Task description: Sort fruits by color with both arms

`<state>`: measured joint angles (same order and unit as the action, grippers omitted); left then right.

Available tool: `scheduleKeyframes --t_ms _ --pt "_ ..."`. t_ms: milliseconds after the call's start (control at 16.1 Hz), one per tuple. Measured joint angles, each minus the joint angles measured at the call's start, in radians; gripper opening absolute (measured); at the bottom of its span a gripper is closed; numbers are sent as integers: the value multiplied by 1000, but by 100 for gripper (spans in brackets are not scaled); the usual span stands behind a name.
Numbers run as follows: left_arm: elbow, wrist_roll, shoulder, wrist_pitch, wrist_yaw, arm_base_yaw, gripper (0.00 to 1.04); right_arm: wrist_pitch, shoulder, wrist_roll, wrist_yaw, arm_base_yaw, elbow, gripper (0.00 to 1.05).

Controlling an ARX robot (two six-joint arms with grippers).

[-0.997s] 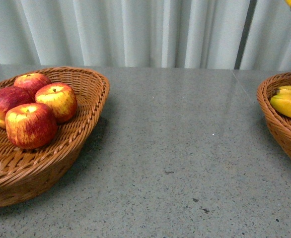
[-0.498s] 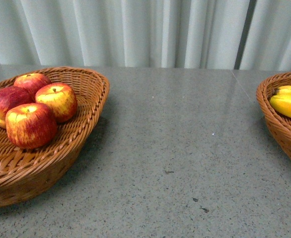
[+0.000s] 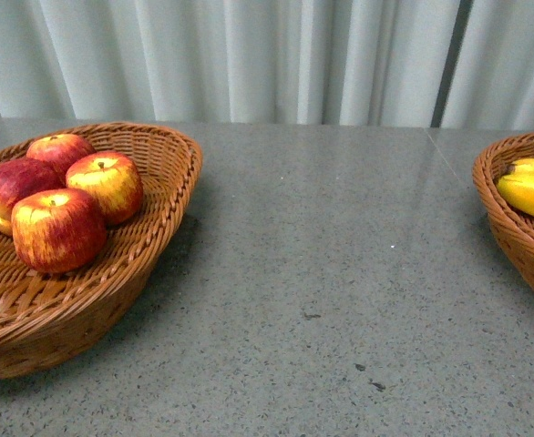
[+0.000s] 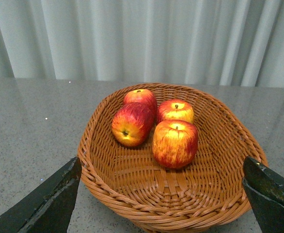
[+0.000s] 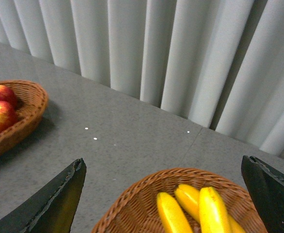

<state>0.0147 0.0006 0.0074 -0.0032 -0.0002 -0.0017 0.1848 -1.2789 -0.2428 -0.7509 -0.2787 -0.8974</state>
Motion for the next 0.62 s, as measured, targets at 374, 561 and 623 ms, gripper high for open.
scheduleKeyframes --t_ms 374,561,623 --pt "0 0 0 0 0 0 98 73 561 206 406 -10 437 63" --pt "0 0 0 0 0 0 98 172 638 228 469 -13 620 26" --pt "0 0 0 0 0 0 98 167 711 227 521 58 695 1"
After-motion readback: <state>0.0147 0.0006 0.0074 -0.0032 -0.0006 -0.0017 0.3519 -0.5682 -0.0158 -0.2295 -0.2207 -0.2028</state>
